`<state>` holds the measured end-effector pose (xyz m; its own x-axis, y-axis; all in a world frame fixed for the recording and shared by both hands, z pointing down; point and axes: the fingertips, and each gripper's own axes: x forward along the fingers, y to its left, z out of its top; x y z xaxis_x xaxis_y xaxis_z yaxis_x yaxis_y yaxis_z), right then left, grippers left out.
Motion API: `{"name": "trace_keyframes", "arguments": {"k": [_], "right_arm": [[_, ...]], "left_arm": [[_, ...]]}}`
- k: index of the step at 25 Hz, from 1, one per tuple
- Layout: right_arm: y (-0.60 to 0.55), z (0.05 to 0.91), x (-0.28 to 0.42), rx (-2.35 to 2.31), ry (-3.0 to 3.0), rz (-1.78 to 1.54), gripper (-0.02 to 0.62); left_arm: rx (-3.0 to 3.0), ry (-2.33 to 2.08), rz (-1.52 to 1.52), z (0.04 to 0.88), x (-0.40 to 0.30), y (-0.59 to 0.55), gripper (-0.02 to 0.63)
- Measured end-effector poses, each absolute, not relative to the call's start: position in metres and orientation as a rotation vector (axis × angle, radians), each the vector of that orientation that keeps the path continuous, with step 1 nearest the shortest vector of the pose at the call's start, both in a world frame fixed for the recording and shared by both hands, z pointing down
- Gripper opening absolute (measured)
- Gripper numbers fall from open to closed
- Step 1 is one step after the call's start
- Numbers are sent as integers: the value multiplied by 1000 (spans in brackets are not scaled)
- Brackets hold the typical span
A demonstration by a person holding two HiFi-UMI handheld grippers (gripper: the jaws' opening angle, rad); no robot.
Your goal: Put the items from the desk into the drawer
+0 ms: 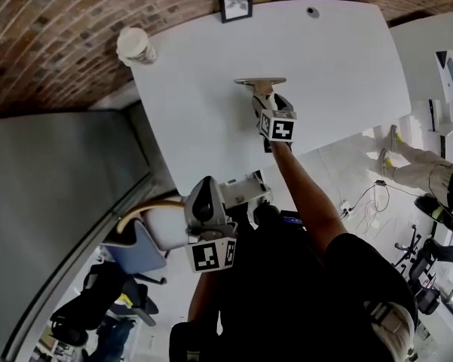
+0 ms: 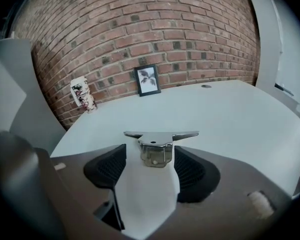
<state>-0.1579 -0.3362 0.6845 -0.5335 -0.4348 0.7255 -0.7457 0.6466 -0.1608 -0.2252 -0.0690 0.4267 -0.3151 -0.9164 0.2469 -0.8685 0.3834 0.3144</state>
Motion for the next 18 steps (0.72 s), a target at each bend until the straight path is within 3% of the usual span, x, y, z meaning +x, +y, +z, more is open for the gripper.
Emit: {"name": "trace_keyframes", "arguments": {"k": [18], "right_arm": [[-366,713,-168,1016,-2126,529,311]], "left_arm": [[1478,-2249,-169,450,-245,-60,14]]}}
